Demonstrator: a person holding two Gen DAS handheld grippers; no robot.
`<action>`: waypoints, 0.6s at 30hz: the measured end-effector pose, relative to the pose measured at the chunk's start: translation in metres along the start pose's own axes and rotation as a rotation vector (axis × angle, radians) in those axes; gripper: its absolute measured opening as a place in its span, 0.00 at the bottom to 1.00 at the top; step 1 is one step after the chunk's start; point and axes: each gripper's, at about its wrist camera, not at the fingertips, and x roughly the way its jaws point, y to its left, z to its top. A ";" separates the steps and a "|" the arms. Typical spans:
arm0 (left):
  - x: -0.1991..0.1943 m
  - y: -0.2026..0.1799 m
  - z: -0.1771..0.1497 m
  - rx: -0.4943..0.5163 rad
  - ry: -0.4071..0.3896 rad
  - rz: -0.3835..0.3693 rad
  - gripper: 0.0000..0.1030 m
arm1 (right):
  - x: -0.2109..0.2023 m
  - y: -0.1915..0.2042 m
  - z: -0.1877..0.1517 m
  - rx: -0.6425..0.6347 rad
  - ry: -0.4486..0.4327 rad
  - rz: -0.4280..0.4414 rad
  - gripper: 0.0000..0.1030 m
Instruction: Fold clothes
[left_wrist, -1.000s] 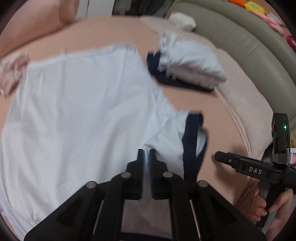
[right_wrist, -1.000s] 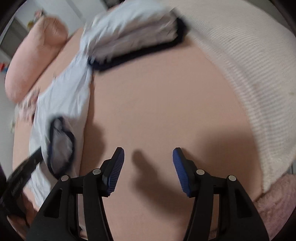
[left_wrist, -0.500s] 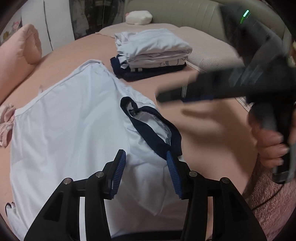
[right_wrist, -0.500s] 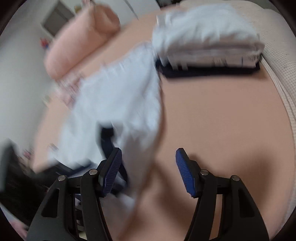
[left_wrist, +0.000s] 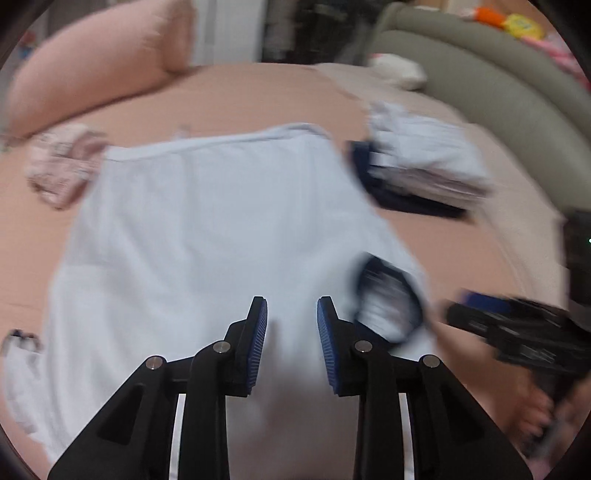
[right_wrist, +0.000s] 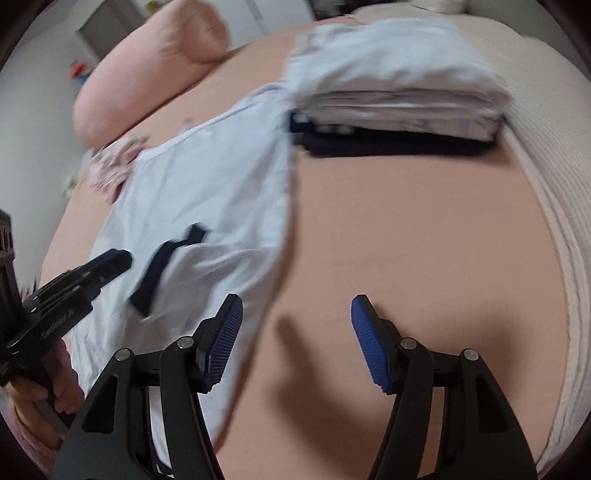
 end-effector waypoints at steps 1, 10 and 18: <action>0.000 -0.006 -0.002 0.041 -0.001 -0.008 0.29 | 0.000 0.004 0.000 -0.015 -0.009 -0.004 0.61; 0.047 -0.047 0.022 0.332 0.206 -0.090 0.29 | 0.005 0.008 0.021 -0.014 -0.024 -0.046 0.61; 0.074 -0.062 0.024 0.425 0.233 -0.087 0.29 | 0.039 0.009 0.024 -0.037 0.056 -0.037 0.59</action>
